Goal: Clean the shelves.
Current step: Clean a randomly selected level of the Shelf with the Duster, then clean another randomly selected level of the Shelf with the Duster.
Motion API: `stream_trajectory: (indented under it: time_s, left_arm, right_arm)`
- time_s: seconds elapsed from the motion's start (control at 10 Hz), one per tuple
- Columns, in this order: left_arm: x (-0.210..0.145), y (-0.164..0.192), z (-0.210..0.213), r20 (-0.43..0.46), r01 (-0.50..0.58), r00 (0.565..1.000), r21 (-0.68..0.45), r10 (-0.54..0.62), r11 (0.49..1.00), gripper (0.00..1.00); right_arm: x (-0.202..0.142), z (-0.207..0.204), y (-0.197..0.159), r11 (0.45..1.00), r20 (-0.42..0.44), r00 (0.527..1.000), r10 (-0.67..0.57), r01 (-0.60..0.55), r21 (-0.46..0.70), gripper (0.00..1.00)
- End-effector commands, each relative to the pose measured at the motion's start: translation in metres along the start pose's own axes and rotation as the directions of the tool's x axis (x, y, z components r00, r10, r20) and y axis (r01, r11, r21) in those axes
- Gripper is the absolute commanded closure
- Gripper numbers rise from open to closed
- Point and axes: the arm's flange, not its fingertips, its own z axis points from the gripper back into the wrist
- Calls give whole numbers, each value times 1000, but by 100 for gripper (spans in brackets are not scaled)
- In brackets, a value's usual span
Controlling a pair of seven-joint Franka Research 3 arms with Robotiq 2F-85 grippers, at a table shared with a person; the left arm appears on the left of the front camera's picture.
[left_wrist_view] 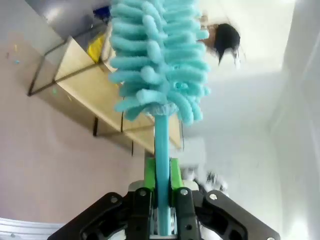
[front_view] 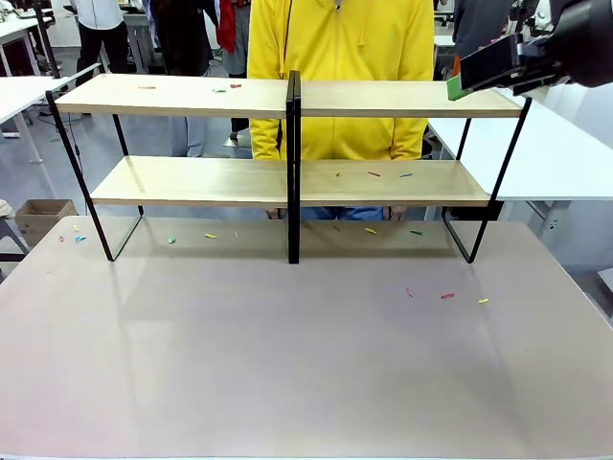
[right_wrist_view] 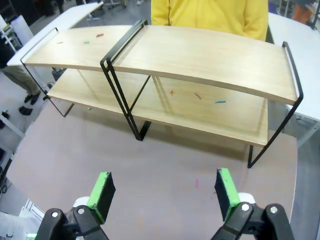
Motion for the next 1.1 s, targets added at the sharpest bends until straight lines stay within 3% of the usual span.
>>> stream_trajectory:
  time_s: [0.0, 0.1, 1.0]
  left_arm:
    - [3, 19, -9, 86, -95, 992, -37, 97, 995, 87]
    - [0, 0, 0, 0, 0, 1000, 0, 0, 1000, 87]
    - [-2, 2, -3, 0, -10, 1000, 19, 10, 1000, 87]
  right_arm:
    - [0, 0, 0, 1000, 0, 1000, -2, 2, 2, 0]
    - [0, 0, 0, 1000, 0, 1000, -2, 2, 2, 0]
    - [0, 0, 0, 1000, 0, 1000, -2, 2, 2, 0]
